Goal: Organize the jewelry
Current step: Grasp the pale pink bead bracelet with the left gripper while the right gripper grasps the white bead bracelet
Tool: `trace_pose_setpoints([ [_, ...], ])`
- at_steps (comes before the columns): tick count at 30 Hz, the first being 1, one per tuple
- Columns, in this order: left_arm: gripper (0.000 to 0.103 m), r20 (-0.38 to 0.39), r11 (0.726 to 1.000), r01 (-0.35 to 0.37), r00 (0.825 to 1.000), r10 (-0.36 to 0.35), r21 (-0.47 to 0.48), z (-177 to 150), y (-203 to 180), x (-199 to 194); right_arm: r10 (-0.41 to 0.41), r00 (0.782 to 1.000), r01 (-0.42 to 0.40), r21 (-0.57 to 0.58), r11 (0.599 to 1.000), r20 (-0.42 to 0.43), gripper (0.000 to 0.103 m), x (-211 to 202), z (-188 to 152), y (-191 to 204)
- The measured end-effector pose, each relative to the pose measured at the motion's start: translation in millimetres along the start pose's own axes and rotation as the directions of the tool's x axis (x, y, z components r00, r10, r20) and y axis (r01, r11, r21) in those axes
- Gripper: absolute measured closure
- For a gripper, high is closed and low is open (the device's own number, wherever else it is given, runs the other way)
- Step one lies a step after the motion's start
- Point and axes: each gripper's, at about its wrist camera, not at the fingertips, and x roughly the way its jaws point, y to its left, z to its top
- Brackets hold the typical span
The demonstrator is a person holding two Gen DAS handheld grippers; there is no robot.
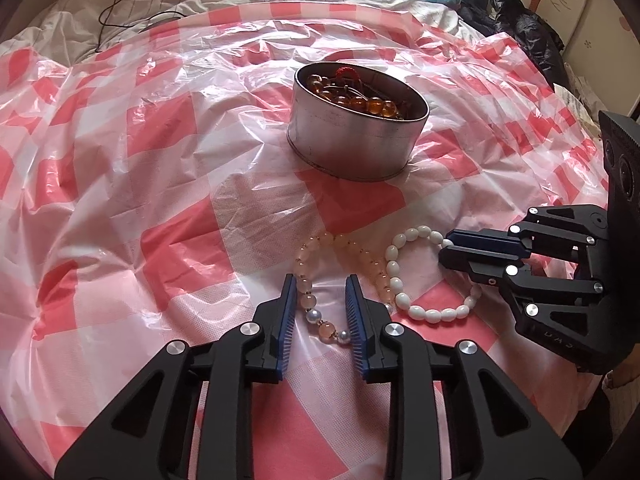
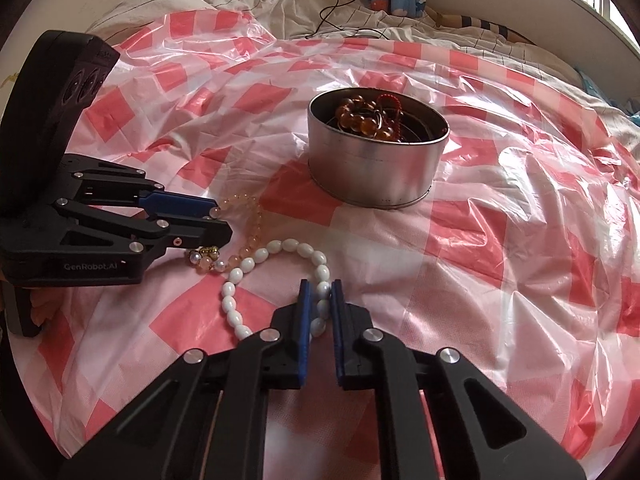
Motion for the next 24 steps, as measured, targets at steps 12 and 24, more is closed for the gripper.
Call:
trace_pose_setpoints([
  [12, 0.067, 0.002, 0.999, -0.014, 1.000, 0.014, 0.036, 0, -9, 2, 0.002, 1.000, -0.002, 0.008, 1.000, -0.016, 0.094, 3, -1, -2],
  [24, 0.088, 0.028, 0.992, -0.078, 0.997, 0.075, 0.096, 0, -18, 0, -0.004, 1.000, 0.003, 0.018, 1.000, 0.014, 0.095, -4, -2, -3],
])
